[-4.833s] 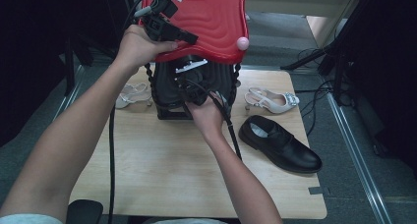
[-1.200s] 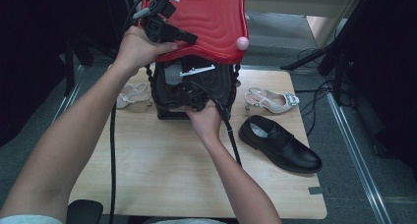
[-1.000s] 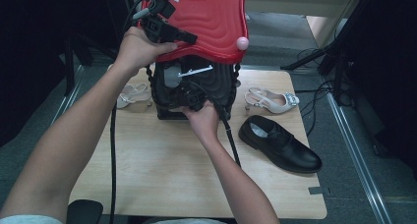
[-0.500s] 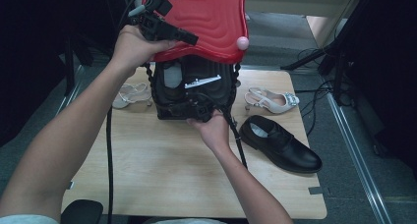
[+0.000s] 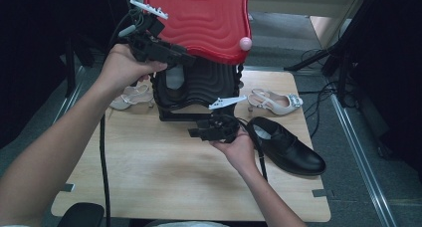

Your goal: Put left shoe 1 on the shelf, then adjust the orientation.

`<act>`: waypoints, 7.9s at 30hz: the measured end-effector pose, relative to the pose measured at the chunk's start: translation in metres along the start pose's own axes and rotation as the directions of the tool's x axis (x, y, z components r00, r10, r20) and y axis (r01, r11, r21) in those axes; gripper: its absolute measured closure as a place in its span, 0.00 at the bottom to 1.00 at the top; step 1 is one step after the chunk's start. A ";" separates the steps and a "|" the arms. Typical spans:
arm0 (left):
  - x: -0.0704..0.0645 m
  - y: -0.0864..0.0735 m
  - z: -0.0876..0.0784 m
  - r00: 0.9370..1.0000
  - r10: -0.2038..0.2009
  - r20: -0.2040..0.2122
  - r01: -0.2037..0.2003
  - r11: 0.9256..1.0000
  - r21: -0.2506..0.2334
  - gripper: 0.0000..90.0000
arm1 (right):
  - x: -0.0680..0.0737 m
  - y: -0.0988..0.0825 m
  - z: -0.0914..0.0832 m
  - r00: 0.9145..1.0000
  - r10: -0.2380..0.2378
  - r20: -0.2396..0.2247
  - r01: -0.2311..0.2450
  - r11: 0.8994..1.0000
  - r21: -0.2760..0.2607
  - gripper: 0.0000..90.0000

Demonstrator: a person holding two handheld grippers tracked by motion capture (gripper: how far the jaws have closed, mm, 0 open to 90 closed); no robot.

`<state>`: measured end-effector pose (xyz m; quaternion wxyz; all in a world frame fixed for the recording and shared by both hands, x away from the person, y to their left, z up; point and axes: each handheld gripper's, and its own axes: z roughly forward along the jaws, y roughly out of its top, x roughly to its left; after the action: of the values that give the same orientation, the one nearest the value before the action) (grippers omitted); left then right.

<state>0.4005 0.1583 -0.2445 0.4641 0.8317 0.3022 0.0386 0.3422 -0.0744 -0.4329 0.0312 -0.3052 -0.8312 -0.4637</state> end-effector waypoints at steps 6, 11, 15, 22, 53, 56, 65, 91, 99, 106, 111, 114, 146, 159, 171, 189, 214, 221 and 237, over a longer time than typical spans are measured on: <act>-0.003 -0.022 -0.003 1.000 0.007 0.011 -0.007 1.000 -0.003 0.46 | -0.001 -0.010 -0.016 1.000 0.003 0.016 -0.003 1.000 -0.011 0.56; -0.006 -0.043 -0.004 1.000 0.006 0.006 -0.006 1.000 0.016 0.45 | -0.002 -0.017 -0.032 1.000 0.003 0.019 -0.003 1.000 -0.014 0.56; -0.008 -0.054 -0.005 1.000 0.002 0.009 -0.002 1.000 0.010 0.44 | -0.005 -0.024 -0.040 1.000 0.010 0.024 -0.010 1.000 -0.015 0.55; -0.008 -0.075 0.001 1.000 -0.006 0.004 0.006 1.000 0.021 0.44 | -0.011 -0.033 -0.051 0.999 0.023 0.032 -0.023 1.000 -0.020 0.55; -0.012 -0.184 0.065 0.997 -0.052 0.054 0.048 0.995 0.083 0.46 | -0.036 -0.073 -0.089 0.989 0.098 0.115 -0.097 0.995 -0.016 0.59; -0.011 -0.192 0.068 0.997 -0.050 0.052 0.045 0.994 0.103 0.50 | -0.039 -0.075 -0.091 0.987 0.105 0.118 -0.105 0.994 -0.011 0.59; -0.014 -0.210 0.070 0.994 -0.082 0.068 0.072 0.989 0.130 0.75 | -0.044 -0.078 -0.097 0.985 0.115 0.127 -0.113 0.993 -0.019 0.59; -0.010 -0.222 0.054 0.987 -0.108 0.119 0.100 0.993 0.070 0.85 | -0.097 -0.077 -0.108 0.929 0.271 0.251 -0.275 0.961 -0.019 0.60; -0.008 -0.226 0.049 0.986 -0.120 0.114 0.113 0.992 0.060 0.89 | -0.103 -0.059 -0.080 0.907 0.291 0.305 -0.328 0.942 0.077 0.69; -0.005 -0.229 0.047 0.985 -0.137 0.108 0.133 0.990 0.050 0.87 | -0.110 -0.057 -0.060 0.884 0.276 0.378 -0.348 0.928 0.136 0.83; -0.002 -0.229 0.048 0.984 -0.149 0.101 0.144 0.988 0.056 0.87 | -0.111 -0.059 -0.060 0.885 0.262 0.386 -0.333 0.934 0.131 0.87; -0.002 -0.226 0.048 0.982 -0.152 0.109 0.147 0.988 0.046 0.87 | -0.108 -0.056 -0.061 0.880 0.249 0.404 -0.331 0.932 0.146 0.92; 0.004 -0.226 0.045 0.977 -0.175 0.120 0.171 0.984 0.041 0.86 | -0.030 -0.014 -0.068 0.970 0.126 0.206 -0.166 0.967 0.192 0.96; 0.012 -0.227 0.029 0.975 -0.197 0.101 0.198 0.980 0.005 0.86 | 0.023 0.016 0.000 0.998 0.030 0.059 -0.046 0.956 0.288 0.96; 0.017 -0.230 0.024 0.973 -0.209 0.093 0.210 0.978 0.003 0.82 | 0.045 0.017 0.061 1.000 0.001 0.001 -0.001 0.932 0.362 0.96; 0.019 -0.232 0.026 0.979 -0.197 0.062 0.197 0.980 0.001 0.65 | 0.041 0.004 0.081 0.997 0.054 -0.056 -0.032 0.939 0.342 0.89; 0.013 -0.230 0.042 0.992 -0.108 0.059 0.109 0.994 -0.018 0.50 | 0.017 -0.025 -0.013 0.997 0.046 -0.061 -0.037 0.989 0.142 0.57; 0.016 -0.220 0.042 0.989 -0.131 0.063 0.133 0.991 -0.020 0.66 | 0.018 -0.037 -0.034 0.999 0.024 -0.025 -0.020 0.991 0.136 0.59; 0.022 -0.213 0.064 0.991 -0.105 0.078 0.101 0.993 0.061 1.00 | 0.007 -0.084 -0.059 0.998 0.041 0.036 -0.044 0.997 0.068 0.75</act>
<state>0.3412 0.2040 -0.4547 0.4537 0.8287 0.3266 -0.0280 0.2774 -0.1503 -0.4603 0.0372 -0.3296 -0.8403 -0.4288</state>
